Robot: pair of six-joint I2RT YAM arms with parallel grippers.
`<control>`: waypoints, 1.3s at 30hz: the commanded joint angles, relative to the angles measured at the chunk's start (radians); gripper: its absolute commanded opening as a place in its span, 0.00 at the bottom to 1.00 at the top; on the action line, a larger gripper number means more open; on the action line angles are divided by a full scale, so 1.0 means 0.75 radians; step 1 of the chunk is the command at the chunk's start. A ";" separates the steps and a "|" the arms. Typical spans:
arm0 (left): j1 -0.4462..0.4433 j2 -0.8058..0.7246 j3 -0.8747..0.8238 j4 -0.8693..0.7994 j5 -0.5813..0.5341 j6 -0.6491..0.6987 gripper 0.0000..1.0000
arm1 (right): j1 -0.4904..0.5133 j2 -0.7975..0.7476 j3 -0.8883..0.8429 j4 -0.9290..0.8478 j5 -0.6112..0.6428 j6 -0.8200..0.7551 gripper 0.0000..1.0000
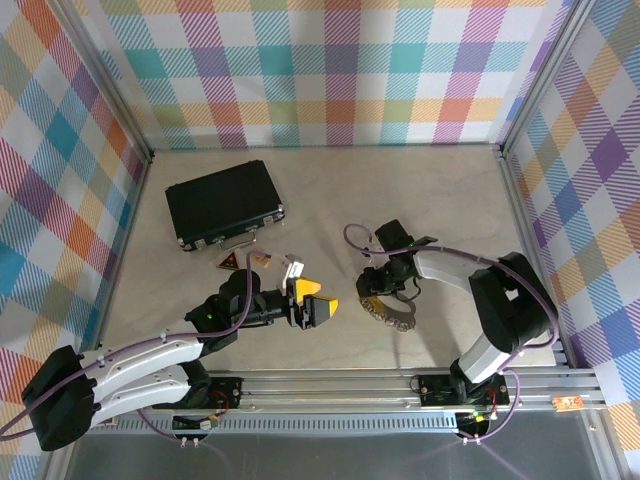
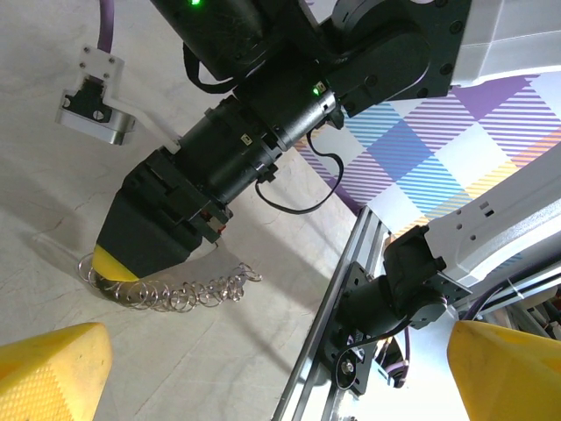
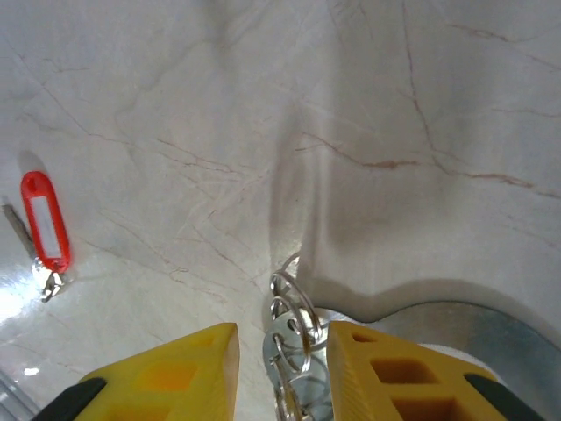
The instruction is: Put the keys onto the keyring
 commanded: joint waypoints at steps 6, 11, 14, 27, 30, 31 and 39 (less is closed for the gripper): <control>-0.020 -0.065 -0.009 0.043 -0.009 0.020 0.98 | 0.004 -0.052 -0.043 0.030 -0.078 0.054 0.30; -0.019 -0.094 -0.022 0.039 -0.030 0.021 0.98 | 0.023 -0.069 -0.061 0.041 -0.080 0.072 0.29; -0.020 -0.107 -0.030 0.039 -0.039 0.018 0.98 | 0.035 -0.076 -0.065 0.043 -0.078 0.082 0.29; -0.019 -0.157 -0.047 0.003 -0.055 0.024 0.98 | 0.096 -0.078 -0.060 0.059 -0.095 0.097 0.28; -0.019 -0.160 -0.049 0.004 -0.060 0.024 0.98 | 0.097 -0.109 -0.050 0.028 -0.076 0.086 0.28; -0.019 -0.161 -0.051 0.002 -0.062 0.026 0.98 | 0.097 -0.124 -0.038 -0.001 -0.055 0.072 0.28; -0.019 -0.161 -0.055 -0.005 -0.069 0.035 0.98 | 0.052 -0.140 0.089 -0.185 0.085 -0.042 0.29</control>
